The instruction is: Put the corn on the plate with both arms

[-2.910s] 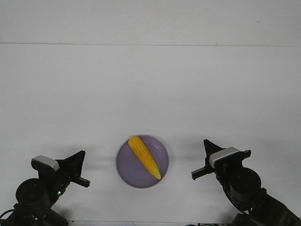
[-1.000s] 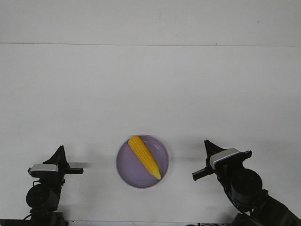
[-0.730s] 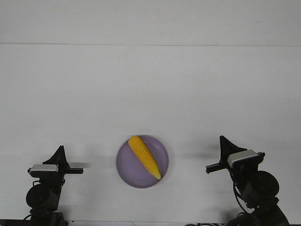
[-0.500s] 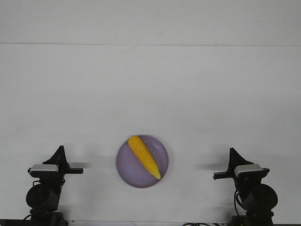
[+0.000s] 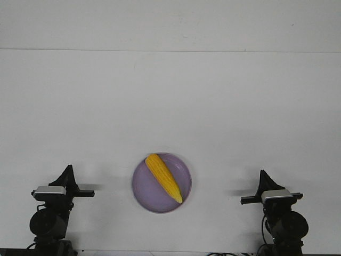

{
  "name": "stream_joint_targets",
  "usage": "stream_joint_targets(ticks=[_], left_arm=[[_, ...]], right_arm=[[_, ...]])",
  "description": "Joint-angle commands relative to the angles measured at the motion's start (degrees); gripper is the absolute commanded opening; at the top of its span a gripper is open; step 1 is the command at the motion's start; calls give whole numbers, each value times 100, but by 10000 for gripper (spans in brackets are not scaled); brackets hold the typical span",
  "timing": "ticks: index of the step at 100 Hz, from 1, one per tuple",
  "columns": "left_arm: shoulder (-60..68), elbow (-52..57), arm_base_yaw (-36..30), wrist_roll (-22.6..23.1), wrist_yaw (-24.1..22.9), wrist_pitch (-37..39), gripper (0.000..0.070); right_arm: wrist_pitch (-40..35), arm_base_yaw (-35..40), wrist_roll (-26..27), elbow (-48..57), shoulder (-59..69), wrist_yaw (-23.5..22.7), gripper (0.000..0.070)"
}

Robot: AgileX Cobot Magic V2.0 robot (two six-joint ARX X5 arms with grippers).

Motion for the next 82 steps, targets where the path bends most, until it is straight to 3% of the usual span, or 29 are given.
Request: stream_joint_targets(ticks=[1,82], left_arm=[[-9,-118,2,52,11,57,12],[-9,-118,2,52,11,57,12]], right_arm=[[57,2,-61,-20,7,0,14],[140,2,-66,-17,7,2,14]])
